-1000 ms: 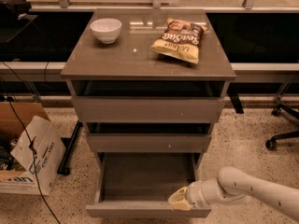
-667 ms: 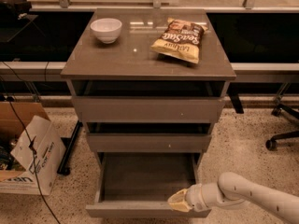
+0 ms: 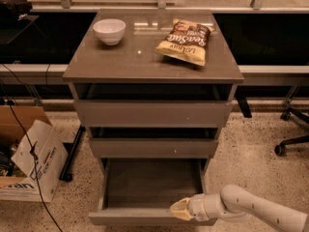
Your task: Close bottom drawer
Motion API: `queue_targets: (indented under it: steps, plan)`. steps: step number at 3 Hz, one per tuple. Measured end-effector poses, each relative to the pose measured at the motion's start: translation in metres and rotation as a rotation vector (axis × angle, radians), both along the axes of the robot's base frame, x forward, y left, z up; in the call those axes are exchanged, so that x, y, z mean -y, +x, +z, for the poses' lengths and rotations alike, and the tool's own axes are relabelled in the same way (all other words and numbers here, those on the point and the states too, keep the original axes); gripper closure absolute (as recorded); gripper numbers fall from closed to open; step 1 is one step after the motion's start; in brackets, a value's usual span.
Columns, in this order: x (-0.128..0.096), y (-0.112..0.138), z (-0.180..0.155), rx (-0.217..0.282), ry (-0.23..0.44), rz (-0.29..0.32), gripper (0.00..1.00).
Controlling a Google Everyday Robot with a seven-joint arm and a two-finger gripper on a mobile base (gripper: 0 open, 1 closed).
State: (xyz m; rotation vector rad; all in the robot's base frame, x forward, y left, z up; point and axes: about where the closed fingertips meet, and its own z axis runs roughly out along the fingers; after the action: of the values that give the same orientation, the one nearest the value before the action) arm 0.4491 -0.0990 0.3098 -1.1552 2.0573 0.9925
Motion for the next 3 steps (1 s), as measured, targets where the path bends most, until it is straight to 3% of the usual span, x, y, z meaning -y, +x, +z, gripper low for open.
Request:
queue_targets:
  steps: [1, 3]
  plan:
    - [0.001, -0.003, -0.010, -0.014, -0.037, -0.009, 1.00]
    - [0.014, 0.001, -0.071, -0.052, -0.087, -0.074, 1.00]
